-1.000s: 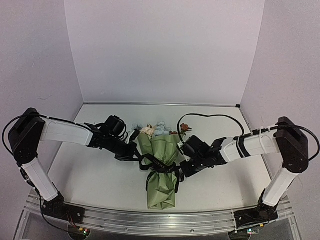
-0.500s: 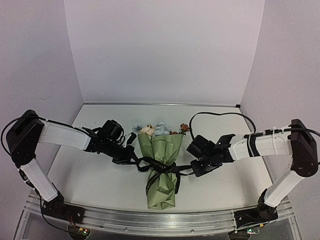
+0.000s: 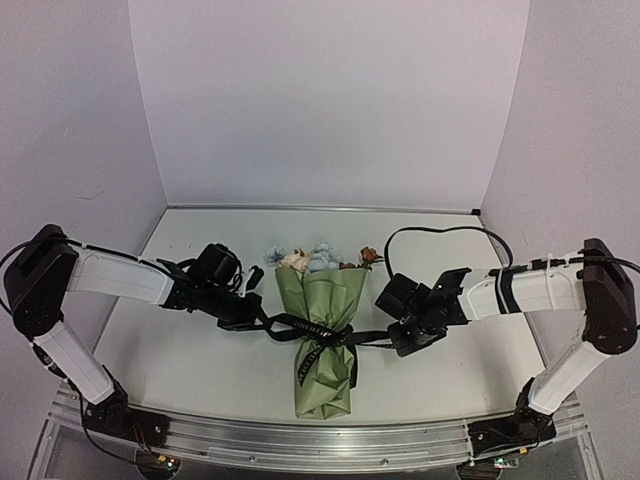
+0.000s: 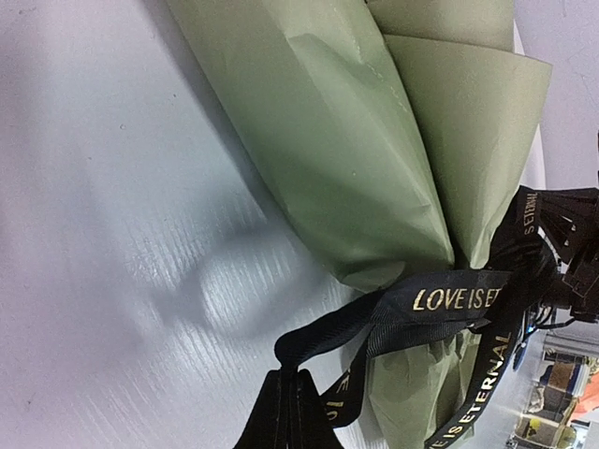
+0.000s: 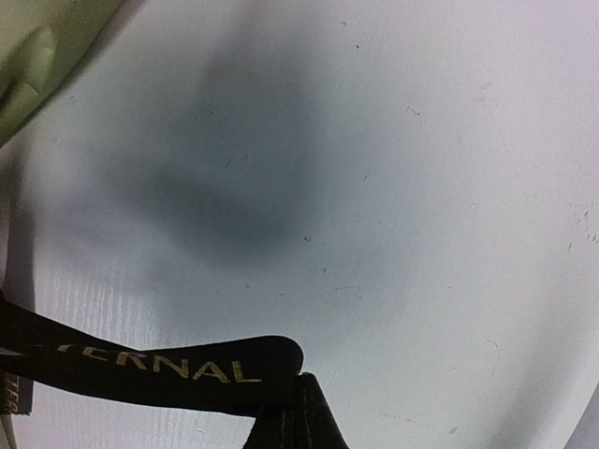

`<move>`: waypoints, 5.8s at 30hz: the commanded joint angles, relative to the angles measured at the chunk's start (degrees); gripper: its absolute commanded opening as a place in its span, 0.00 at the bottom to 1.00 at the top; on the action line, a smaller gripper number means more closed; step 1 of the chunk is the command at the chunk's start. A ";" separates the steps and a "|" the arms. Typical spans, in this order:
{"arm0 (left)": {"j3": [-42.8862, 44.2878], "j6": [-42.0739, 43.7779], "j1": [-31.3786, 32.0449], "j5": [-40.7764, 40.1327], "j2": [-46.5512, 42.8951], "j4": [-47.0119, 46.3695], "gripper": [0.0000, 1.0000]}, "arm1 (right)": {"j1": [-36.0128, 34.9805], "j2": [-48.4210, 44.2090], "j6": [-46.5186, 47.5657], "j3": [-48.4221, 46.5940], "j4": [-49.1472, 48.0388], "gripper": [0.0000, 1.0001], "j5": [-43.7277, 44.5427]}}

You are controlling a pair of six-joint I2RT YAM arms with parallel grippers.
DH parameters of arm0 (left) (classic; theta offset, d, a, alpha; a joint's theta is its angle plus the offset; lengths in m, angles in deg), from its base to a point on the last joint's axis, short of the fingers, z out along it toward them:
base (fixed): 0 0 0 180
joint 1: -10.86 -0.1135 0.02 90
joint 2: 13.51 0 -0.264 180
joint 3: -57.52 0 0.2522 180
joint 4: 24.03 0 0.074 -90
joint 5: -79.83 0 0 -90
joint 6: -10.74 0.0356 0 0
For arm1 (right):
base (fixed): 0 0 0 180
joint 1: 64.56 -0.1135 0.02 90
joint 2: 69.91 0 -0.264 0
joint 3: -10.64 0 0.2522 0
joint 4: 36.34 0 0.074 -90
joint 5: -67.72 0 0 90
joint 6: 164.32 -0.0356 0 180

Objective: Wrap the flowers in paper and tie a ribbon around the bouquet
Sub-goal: Adjust the half-tied ribbon on the folded bouquet.

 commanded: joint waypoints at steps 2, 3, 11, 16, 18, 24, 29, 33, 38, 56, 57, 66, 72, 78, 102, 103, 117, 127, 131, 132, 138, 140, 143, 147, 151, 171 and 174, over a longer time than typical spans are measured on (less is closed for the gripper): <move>-1.02 -1.15 -0.55 -5.79 -3.69 0.92 0.00 | -0.61 -0.80 -1.58 -0.89 4.48 0.00 3.04; -1.34 -1.42 -0.66 -6.26 -4.00 0.96 0.00 | -0.61 -0.60 -1.54 -0.93 4.91 0.00 3.19; -3.87 -3.34 -3.18 -11.48 -7.54 3.32 0.00 | -0.75 0.39 -1.64 -2.13 7.59 0.00 4.05; -4.43 -3.10 -4.88 -12.58 -8.22 4.30 0.00 | -0.83 1.46 -1.29 -3.54 9.24 0.00 3.88; -4.81 -3.39 -5.76 -12.65 -8.23 4.31 0.00 | -0.81 1.42 -1.39 -3.50 10.00 0.00 4.51; -4.64 -2.84 -7.44 -12.02 -7.82 4.26 0.00 | -0.83 0.62 -1.67 -3.32 11.36 0.00 4.87; -4.08 -2.08 -8.21 -9.98 -6.78 3.29 0.00 | -0.84 0.25 -1.55 -2.92 12.03 0.00 3.95; -3.98 -1.41 -8.23 -4.55 -6.30 0.51 0.00 | -1.92 0.61 -0.77 -3.77 10.86 0.00 1.44; -4.03 -0.80 -8.11 -0.75 -6.29 -1.18 0.14 | -4.19 1.31 -1.91 -5.69 9.10 0.00 -0.27; -5.42 -3.89 2.42 2.54 -10.73 -9.92 0.55 | -5.03 -0.93 -1.88 -6.24 5.52 0.00 -5.03; -5.08 -4.38 2.85 3.35 -9.30 -11.35 0.55 | -5.03 -0.91 -1.88 -6.24 5.49 0.00 -5.15; -0.54 -7.18 4.72 6.16 1.14 -18.44 0.51 | -5.11 -1.74 -1.90 -5.69 5.37 0.00 -5.34; 0.78 -8.14 4.70 6.52 3.04 -20.79 0.36 | -5.18 -1.97 -1.87 -5.41 5.39 0.00 -5.40; 1.43 -7.97 4.69 7.78 3.54 -19.96 0.03 | -5.17 -2.30 -1.50 -5.50 5.32 0.00 -6.36; -12.53 -10.18 3.64 -8.99 -18.52 3.37 0.00 | 2.18 -10.31 4.23 -0.86 -4.75 0.58 -21.39; -12.64 -10.15 3.36 -9.04 -18.79 3.47 0.00 | 3.90 -9.06 2.93 -1.11 -5.43 0.57 -22.89; -9.06 -8.10 2.87 -7.30 -14.99 2.98 0.00 | 6.14 7.29 -9.05 -7.83 -7.65 0.51 -20.35; -9.49 -8.52 2.84 -6.70 -14.64 2.44 0.00 | 5.31 9.04 -11.47 -6.82 -9.21 0.11 -20.13; -9.64 -8.37 2.84 -6.23 -14.64 2.33 0.00 | 4.45 3.47 -8.63 -6.86 -7.34 0.00 -17.50; -9.72 -8.42 2.84 -6.23 -14.74 2.30 0.00 | 3.66 2.03 -7.44 -6.92 -6.56 0.00 -16.42; -10.26 -9.96 2.78 -7.91 -14.98 3.75 0.00 | -2.96 -4.52 -2.94 -8.10 -2.79 0.00 -11.06; -10.17 -10.54 2.65 -8.83 -14.61 5.13 0.00 | -4.71 -4.14 -2.90 -8.25 -2.39 0.00 -11.68; -10.13 -11.74 2.42 -11.43 -14.50 7.50 0.00 | -7.21 -2.17 -2.96 -8.31 -2.34 0.00 -13.48; -10.66 -12.83 1.44 -13.64 -14.44 9.68 0.00 | -9.69 2.14 -2.42 -8.88 -2.33 0.00 -15.17; -11.67 -13.78 0.22 -13.92 -13.73 10.55 0.00 | -10.69 4.80 -3.59 -8.05 -2.68 0.00 -16.36; -8.19 -10.48 -1.29 -12.64 -10.05 10.71 0.01 | 4.64 -4.42 9.48 2.52 -19.83 0.56 -34.20; -7.75 -10.06 -1.33 -13.19 -10.58 11.41 0.01 | 7.50 -2.10 8.87 1.48 -22.30 0.57 -38.02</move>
